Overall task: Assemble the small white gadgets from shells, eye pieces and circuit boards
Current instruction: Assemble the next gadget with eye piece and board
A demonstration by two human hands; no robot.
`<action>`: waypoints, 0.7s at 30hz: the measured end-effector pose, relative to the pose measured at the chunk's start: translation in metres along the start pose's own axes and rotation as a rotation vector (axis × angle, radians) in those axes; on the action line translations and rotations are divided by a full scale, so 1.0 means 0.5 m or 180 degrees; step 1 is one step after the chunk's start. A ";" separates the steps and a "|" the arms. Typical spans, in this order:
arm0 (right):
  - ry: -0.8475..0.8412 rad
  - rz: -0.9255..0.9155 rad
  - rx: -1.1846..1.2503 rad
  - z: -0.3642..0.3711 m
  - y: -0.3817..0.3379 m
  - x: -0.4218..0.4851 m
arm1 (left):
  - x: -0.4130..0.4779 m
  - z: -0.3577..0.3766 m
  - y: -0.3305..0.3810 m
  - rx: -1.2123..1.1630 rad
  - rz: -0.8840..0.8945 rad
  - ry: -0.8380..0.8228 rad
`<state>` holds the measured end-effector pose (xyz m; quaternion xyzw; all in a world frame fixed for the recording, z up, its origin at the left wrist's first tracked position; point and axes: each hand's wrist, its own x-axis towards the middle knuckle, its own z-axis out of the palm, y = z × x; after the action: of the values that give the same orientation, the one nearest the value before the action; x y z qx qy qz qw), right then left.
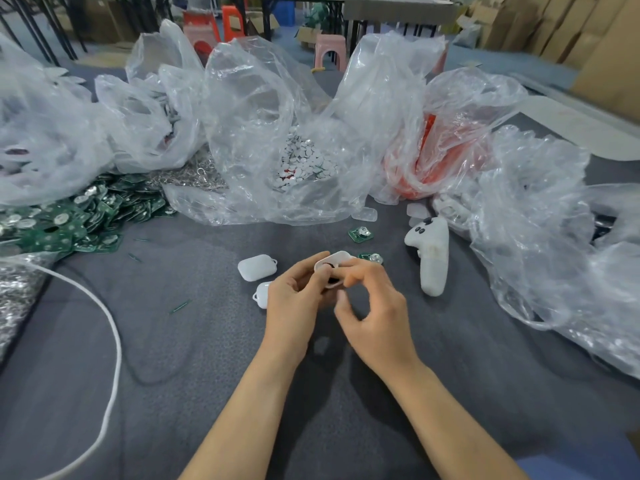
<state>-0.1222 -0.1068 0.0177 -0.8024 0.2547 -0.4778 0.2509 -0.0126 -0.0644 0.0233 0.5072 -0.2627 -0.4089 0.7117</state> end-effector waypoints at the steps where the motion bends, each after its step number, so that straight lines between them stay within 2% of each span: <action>1: 0.0113 0.0022 0.0101 -0.002 -0.002 0.004 | 0.000 0.000 0.000 0.0010 0.0027 -0.0085; 3: 0.0386 0.0054 0.0254 -0.006 -0.007 0.017 | 0.000 0.001 0.002 0.0129 0.0127 -0.0213; 7: 0.0877 0.0222 0.0514 -0.003 -0.012 0.086 | 0.004 0.000 -0.002 0.0595 0.0272 -0.0112; 10: 0.0797 0.0409 0.0232 0.015 0.007 0.177 | 0.006 0.000 -0.011 0.1076 0.0374 -0.0039; 12: 0.0520 0.0425 -0.0069 0.034 0.026 0.248 | 0.008 0.000 -0.016 0.1233 0.0389 -0.0054; 15: -0.0219 0.0390 -0.0651 0.075 0.060 0.351 | 0.010 -0.003 -0.021 0.1387 0.0491 -0.0096; 21: -0.1642 0.0900 -0.1406 0.180 0.124 0.453 | 0.010 0.005 -0.020 0.1317 0.0448 -0.0159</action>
<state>0.0417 -0.2856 0.0848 -0.8882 0.3885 -0.1540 0.1911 -0.0152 -0.0712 0.0145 0.6126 -0.3933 -0.3080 0.6125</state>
